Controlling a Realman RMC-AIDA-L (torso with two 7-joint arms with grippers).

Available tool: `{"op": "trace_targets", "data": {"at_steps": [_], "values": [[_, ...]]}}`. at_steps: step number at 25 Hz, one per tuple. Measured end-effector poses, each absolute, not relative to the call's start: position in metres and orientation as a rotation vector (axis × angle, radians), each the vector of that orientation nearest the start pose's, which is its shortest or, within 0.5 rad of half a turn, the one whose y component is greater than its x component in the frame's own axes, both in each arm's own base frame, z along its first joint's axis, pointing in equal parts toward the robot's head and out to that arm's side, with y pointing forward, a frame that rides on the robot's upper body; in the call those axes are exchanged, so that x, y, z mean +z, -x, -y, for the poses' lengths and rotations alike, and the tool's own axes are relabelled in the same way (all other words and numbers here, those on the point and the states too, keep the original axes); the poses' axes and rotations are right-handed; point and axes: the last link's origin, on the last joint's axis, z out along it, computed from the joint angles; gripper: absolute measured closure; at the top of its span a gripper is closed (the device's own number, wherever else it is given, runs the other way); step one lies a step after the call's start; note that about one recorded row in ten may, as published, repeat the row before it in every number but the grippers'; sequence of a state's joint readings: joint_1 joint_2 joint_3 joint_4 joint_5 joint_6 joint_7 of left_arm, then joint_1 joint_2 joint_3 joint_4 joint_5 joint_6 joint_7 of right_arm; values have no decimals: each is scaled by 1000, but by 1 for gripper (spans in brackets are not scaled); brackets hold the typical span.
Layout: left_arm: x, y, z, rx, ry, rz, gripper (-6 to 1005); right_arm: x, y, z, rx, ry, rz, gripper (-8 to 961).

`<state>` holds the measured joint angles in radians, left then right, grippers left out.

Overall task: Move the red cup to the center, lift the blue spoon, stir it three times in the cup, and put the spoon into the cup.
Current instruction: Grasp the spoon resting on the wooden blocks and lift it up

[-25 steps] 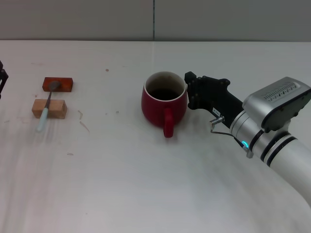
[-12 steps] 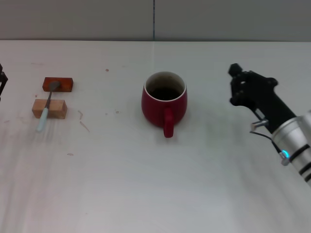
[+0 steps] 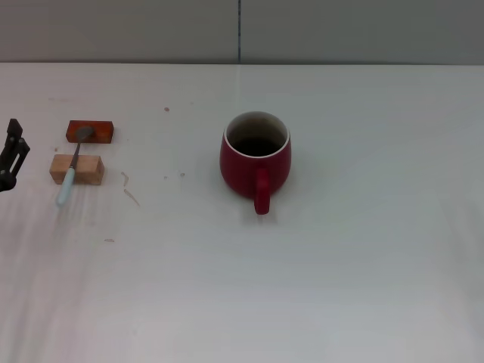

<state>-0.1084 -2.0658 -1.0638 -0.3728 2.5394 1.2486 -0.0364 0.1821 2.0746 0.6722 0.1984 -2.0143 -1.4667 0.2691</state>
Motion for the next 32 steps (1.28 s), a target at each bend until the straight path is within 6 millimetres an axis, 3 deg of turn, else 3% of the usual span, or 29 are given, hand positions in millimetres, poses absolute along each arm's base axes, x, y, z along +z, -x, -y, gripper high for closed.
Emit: {"op": "trace_targets", "data": {"at_steps": [6,8,14,18,32], "values": [[-13,360,-237,-657,1522,549,156,34,-380,-215,840,1209,-581,762],[-20,357,-233,-673,1554,567,157,36,-381,-212,836,1202,-568,563],[-38,354,-224,-666,1649,590,162,36,-381,-214,832,1207,-565,343],[-42,355,-224,-647,1674,606,165,36,-380,-216,837,1211,-563,123],[-50,364,-237,-551,1719,648,177,33,-381,-218,834,1221,-584,110]]}}
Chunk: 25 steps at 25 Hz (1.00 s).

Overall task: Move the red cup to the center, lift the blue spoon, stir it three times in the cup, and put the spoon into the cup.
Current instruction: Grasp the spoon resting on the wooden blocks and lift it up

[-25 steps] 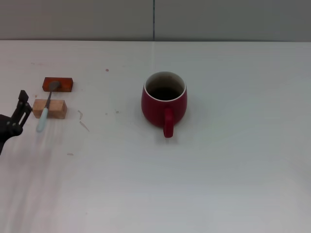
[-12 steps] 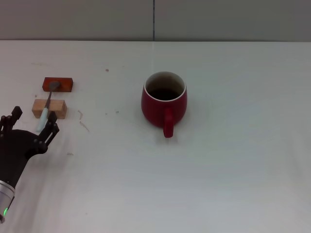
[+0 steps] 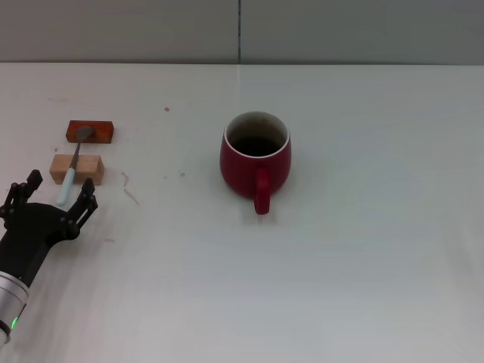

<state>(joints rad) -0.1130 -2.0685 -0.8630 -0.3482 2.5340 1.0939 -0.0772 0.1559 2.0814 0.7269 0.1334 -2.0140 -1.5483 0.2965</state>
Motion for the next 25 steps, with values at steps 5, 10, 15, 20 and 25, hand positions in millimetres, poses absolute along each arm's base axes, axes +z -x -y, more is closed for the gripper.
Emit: {"op": "trace_targets", "data": {"at_steps": [5,10,15,20,25], "values": [[-51,365,-236,-540,1723,649,181,33,-380,-219,837,1220,-584,110],[-51,366,-237,-535,1728,646,185,33,-380,-220,840,1222,-582,110],[-52,365,-238,-534,1734,645,189,33,-380,-220,841,1222,-582,110],[-53,366,-239,-527,1740,649,193,33,-380,-220,840,1225,-581,110],[-53,367,-239,-520,1739,657,197,33,-379,-220,842,1227,-580,110]]}}
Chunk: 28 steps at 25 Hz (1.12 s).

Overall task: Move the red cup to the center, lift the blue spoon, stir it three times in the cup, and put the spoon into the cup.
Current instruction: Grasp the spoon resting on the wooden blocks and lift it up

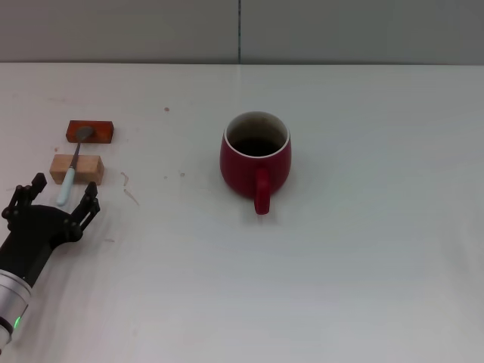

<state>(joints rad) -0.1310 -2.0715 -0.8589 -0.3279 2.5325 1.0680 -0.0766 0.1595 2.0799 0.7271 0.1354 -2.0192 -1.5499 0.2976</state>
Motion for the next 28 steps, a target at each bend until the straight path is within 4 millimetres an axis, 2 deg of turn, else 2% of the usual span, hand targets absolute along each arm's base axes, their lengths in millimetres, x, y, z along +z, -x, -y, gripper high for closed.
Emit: {"op": "trace_targets", "data": {"at_steps": [4,14,25,28], "values": [[-55,367,-240,-514,1745,665,200,33,-379,-220,843,1227,-578,110],[-55,364,-240,-523,1751,656,413,33,-379,-219,842,1228,-578,110],[-53,365,-242,-524,1739,659,434,33,-379,-219,844,1229,-576,110],[-53,365,-242,-523,1739,658,564,33,-379,-220,845,1229,-576,110]]}}
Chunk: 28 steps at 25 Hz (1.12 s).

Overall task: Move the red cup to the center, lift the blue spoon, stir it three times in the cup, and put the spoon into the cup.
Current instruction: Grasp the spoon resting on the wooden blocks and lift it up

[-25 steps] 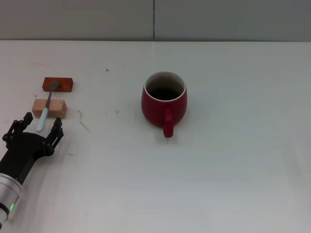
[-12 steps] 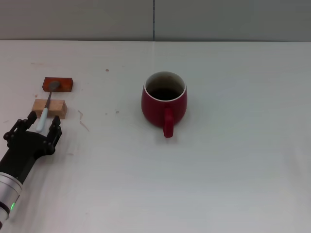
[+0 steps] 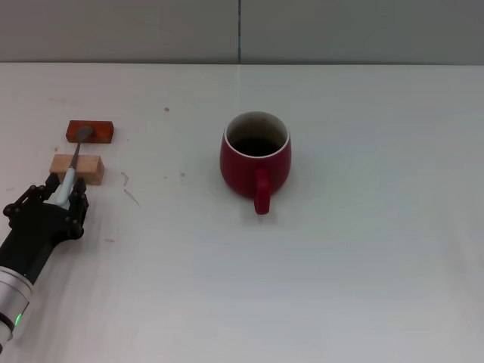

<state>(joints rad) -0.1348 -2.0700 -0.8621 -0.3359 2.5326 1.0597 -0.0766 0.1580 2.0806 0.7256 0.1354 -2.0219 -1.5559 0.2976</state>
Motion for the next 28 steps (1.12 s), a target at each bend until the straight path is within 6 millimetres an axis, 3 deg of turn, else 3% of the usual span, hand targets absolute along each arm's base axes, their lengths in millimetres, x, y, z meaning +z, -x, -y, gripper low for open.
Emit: {"op": "trace_targets", "data": {"at_steps": [16,28], "values": [[-53,365,-245,-517,1746,655,680,32,-378,-219,849,1226,-577,110],[-54,365,-246,-512,1749,663,711,33,-379,-218,845,1226,-576,110]]}}
